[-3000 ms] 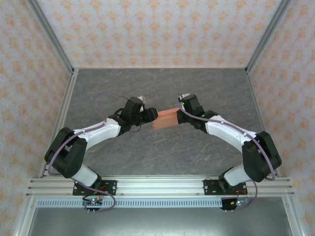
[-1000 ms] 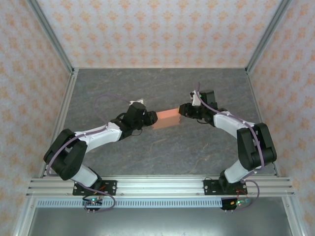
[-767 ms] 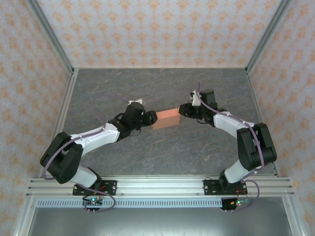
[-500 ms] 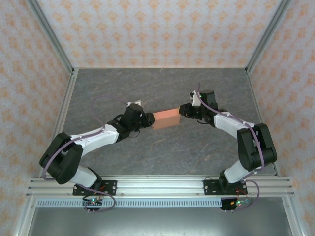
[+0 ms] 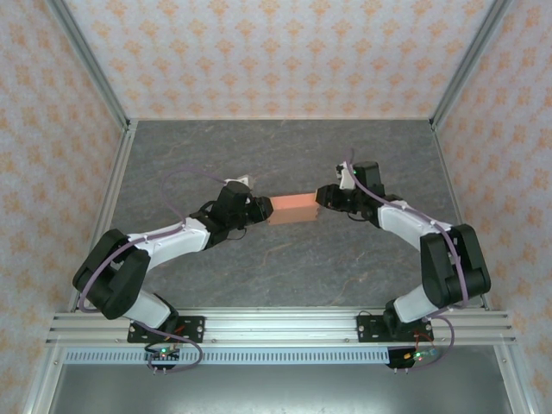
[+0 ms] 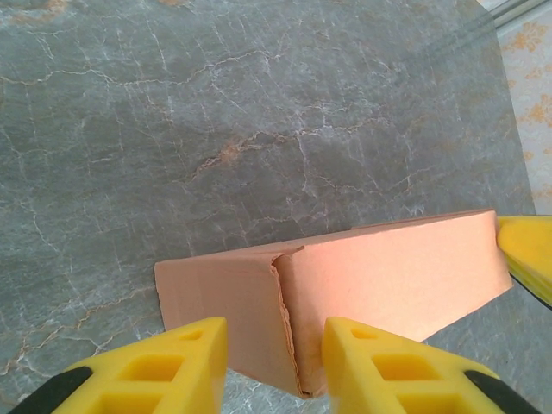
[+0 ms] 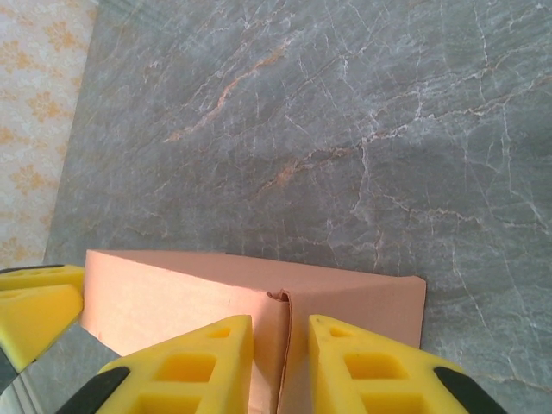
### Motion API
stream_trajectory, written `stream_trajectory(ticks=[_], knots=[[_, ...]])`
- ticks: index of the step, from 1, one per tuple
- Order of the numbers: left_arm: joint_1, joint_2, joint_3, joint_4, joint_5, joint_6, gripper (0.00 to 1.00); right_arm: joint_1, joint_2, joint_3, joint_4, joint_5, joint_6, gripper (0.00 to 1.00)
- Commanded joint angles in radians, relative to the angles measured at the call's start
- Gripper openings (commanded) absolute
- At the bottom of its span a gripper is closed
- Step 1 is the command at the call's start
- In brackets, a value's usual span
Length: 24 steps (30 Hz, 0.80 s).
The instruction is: Fold the paper box
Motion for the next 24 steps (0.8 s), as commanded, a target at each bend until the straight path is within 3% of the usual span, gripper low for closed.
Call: stream_trajectory(ticks=[1,14,24], knots=[[-0.018,0.009,-0.031,-0.004,0.058,0.006,0.36,0.017,-0.052,-0.047,-0.036,-0.039,0.013,0.24],[-0.089,-0.084,-0.122,0.004,0.044,0.022,0.39,0.076,-0.153,-0.164,-0.044,-0.054,-0.018,0.27],[-0.098,-0.068,-0.139,-0.048,-0.048,0.047,0.42,0.092,-0.14,-0.194,-0.042,0.037,-0.008,0.27]])
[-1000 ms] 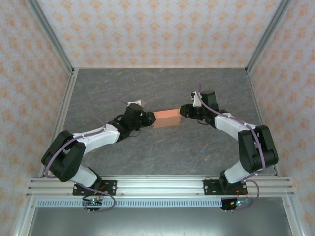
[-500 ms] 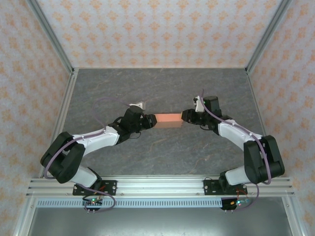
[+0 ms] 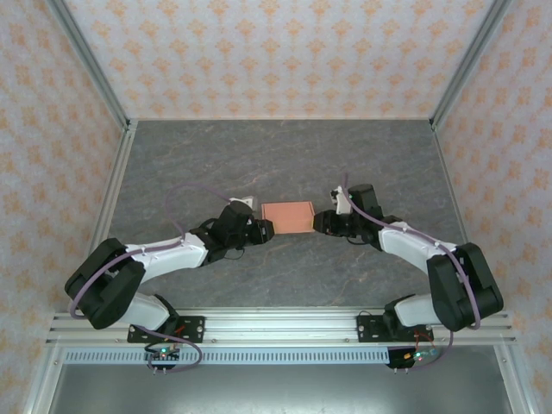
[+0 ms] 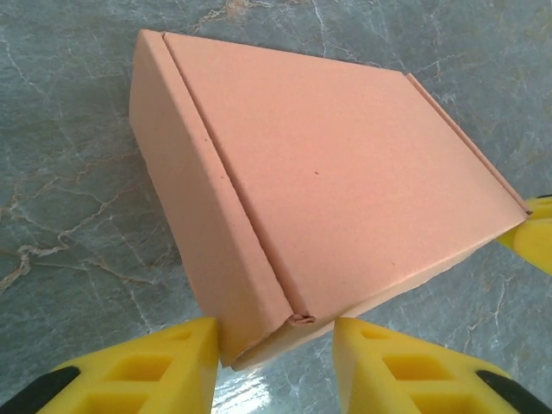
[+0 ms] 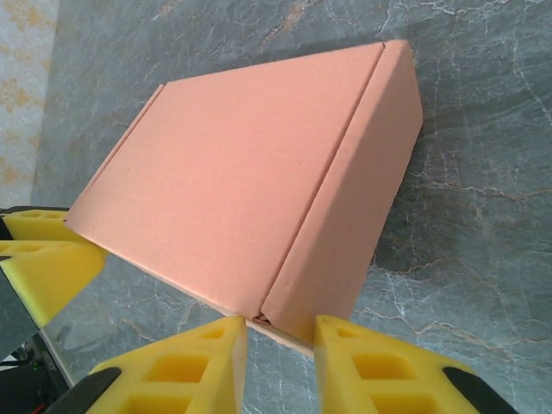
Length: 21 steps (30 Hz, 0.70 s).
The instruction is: Fold the paper box
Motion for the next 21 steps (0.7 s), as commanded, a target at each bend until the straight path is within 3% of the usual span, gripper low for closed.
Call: stream_trajectory(ticks=[1,5,8,14,21], knots=[[-0.005,-0.005,0.008,-0.068,-0.068,0.041,0.44,0.007,-0.017,0.013,-0.066,0.076,-0.02,0.27],[-0.006,-0.085,0.012,-0.175,-0.137,0.107,0.52,0.014,-0.095,0.032,-0.2,0.214,-0.062,0.35],[0.002,-0.135,0.008,-0.21,-0.181,0.133,0.58,0.02,-0.121,0.031,-0.192,0.223,-0.042,0.42],[0.05,-0.006,0.097,-0.164,-0.009,0.092,0.59,0.037,-0.011,0.054,-0.022,0.177,0.055,0.48],[0.078,0.131,0.145,-0.088,0.029,0.044,0.58,0.042,0.119,0.099,0.091,0.14,0.107,0.51]])
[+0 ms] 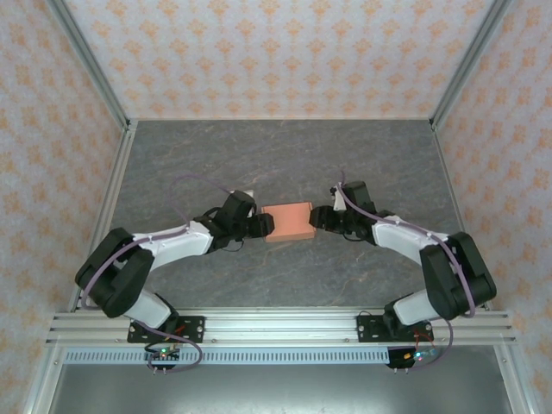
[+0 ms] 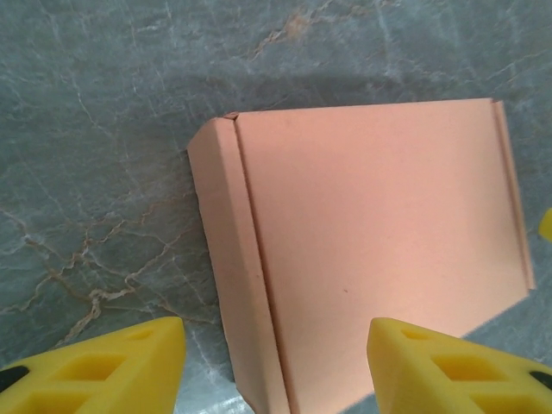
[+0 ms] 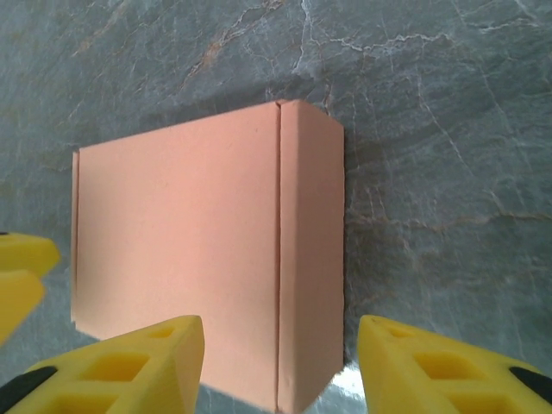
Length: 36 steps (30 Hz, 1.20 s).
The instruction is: Fold the paper box
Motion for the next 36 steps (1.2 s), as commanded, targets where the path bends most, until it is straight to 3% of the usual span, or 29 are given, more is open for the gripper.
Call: stream_trajectory(ticks=[1,12,26,32,36], knots=[[0.017,0.04,0.036,0.054,0.04,-0.028,0.58,0.013,0.041,0.045,0.102,-0.024,0.044,0.5],[0.057,0.17,0.175,0.04,0.044,-0.02,0.51,0.02,0.17,0.145,0.156,0.02,0.058,0.44],[0.174,0.462,0.563,-0.112,0.023,0.089,0.53,-0.032,0.396,0.459,0.076,0.149,0.053,0.43],[0.21,0.48,0.623,-0.166,0.027,0.122,0.57,-0.042,0.389,0.468,0.02,0.201,0.019,0.45],[0.223,0.414,0.597,-0.183,-0.006,0.165,0.59,-0.049,0.308,0.457,-0.04,0.268,-0.05,0.47]])
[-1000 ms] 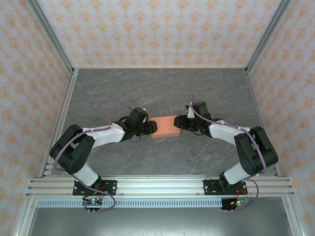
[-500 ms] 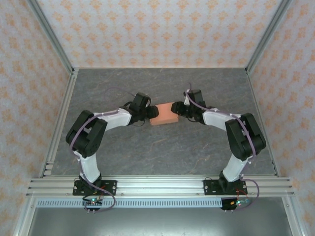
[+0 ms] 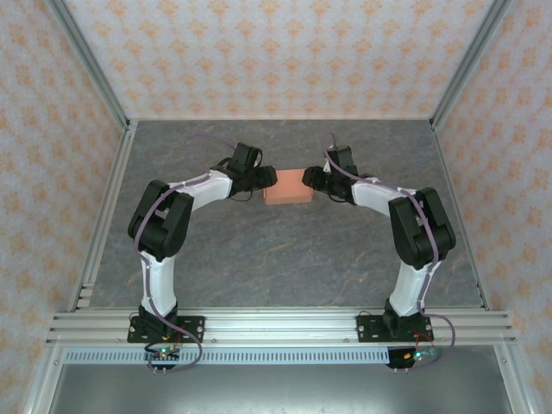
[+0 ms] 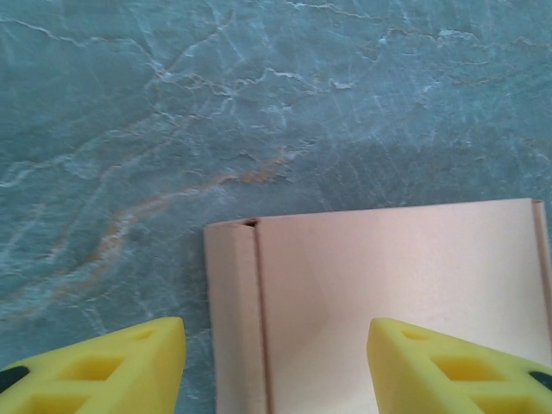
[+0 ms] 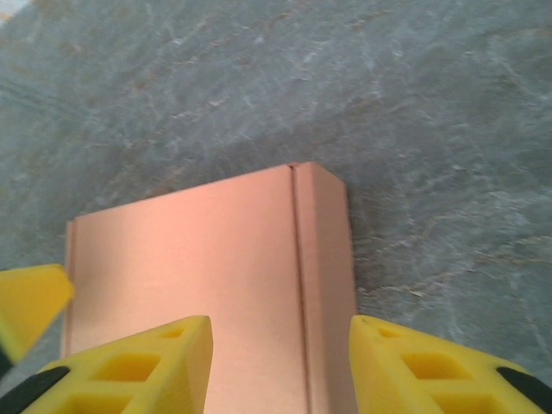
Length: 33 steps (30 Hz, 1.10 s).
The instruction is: Fold the paper box
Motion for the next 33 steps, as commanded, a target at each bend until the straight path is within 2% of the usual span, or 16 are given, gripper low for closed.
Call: stream_trajectory(ticks=[1,3,7,11,13,17,19,22,27,30,33], knots=[[0.012,-0.099,-0.025,-0.054,-0.063,0.067,0.59,-0.011,-0.118,0.008,-0.078,0.106,-0.09,0.48],[0.013,-0.196,-0.089,-0.036,-0.131,0.087,0.59,-0.009,-0.195,-0.012,-0.111,0.168,-0.141,0.49],[0.012,-0.427,-0.267,0.023,-0.321,0.149,0.62,-0.009,-0.38,-0.076,-0.182,0.384,-0.246,0.54],[0.014,-0.652,-0.435,0.076,-0.486,0.213,0.65,-0.011,-0.567,-0.177,-0.174,0.603,-0.312,0.6],[0.014,-0.757,-0.507,0.088,-0.556,0.231,0.67,-0.015,-0.646,-0.227,-0.155,0.706,-0.346,0.66],[0.017,-0.94,-0.644,0.132,-0.688,0.271,0.78,-0.047,-0.751,-0.315,-0.099,0.828,-0.372,0.85],[0.026,-1.028,-0.705,0.148,-0.765,0.28,0.87,-0.07,-0.783,-0.362,-0.067,0.864,-0.371,0.93],[0.052,-1.136,-0.782,0.161,-0.858,0.292,0.99,-0.093,-0.807,-0.427,-0.016,0.904,-0.373,0.99],[0.148,-1.21,-0.854,0.162,-0.899,0.302,1.0,-0.125,-0.786,-0.551,0.15,1.018,-0.363,0.99],[0.204,-1.177,-0.923,0.296,-0.805,0.4,1.0,-0.15,-0.759,-0.612,0.233,1.006,-0.361,0.99],[0.239,-1.109,-0.969,0.405,-0.766,0.419,1.0,-0.165,-0.717,-0.642,0.268,0.961,-0.362,0.99]])
